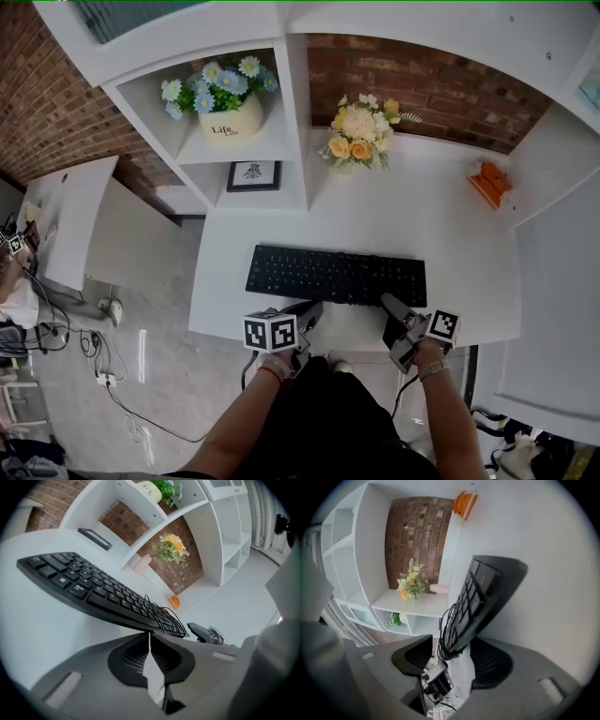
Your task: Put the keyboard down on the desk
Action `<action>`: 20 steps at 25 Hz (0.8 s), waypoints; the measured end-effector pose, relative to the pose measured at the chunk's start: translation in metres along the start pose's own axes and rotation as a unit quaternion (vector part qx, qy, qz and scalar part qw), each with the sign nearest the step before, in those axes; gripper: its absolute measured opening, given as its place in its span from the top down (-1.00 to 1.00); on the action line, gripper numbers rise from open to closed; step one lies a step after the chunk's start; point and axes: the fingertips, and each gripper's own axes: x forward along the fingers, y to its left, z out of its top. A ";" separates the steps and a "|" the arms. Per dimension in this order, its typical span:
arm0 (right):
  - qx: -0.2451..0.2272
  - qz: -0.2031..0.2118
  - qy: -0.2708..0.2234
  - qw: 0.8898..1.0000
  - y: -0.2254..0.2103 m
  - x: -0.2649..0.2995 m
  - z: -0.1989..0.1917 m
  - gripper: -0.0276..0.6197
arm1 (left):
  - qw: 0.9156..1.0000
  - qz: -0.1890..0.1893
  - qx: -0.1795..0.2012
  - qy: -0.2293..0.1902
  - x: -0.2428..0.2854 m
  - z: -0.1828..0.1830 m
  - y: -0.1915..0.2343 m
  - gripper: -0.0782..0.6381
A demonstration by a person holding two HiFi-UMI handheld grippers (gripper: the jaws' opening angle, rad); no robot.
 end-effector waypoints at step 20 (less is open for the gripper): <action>-0.244 -0.174 0.124 0.946 -0.036 -0.013 -0.020 0.92 | 0.996 0.053 0.011 0.069 0.012 -0.013 0.014 0.79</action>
